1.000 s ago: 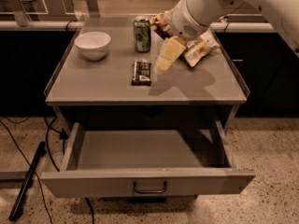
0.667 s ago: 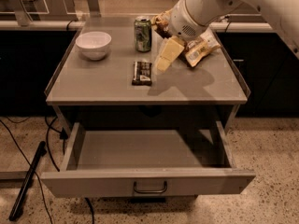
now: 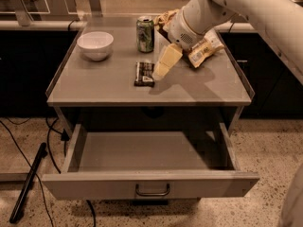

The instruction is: Place rxbar chocolate into top drawer

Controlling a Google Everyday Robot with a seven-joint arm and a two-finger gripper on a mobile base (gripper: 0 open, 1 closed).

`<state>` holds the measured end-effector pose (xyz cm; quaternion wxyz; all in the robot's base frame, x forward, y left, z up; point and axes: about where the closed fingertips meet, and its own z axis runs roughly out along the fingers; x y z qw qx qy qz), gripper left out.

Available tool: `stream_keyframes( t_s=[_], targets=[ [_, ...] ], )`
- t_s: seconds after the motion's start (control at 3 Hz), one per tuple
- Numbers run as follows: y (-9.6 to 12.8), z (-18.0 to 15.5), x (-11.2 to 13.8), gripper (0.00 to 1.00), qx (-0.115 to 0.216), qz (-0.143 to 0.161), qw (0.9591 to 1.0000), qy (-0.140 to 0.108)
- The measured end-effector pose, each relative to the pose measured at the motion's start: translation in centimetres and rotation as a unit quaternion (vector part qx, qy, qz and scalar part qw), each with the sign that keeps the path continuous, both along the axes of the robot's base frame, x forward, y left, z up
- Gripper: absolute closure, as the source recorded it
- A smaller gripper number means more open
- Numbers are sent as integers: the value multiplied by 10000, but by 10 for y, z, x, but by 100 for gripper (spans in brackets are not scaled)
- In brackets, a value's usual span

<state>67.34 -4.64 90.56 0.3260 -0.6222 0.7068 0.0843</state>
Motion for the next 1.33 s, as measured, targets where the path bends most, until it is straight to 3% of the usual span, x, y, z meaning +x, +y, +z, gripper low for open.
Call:
stream_keyframes(
  t_s=[0.33, 0.67, 1.33],
  targets=[
    [14, -19, 9, 0, 51, 42, 9994, 353],
    [29, -28, 10, 0, 89, 101, 9984, 542],
    [51, -48, 19, 0, 151, 145, 9969, 753]
  ],
)
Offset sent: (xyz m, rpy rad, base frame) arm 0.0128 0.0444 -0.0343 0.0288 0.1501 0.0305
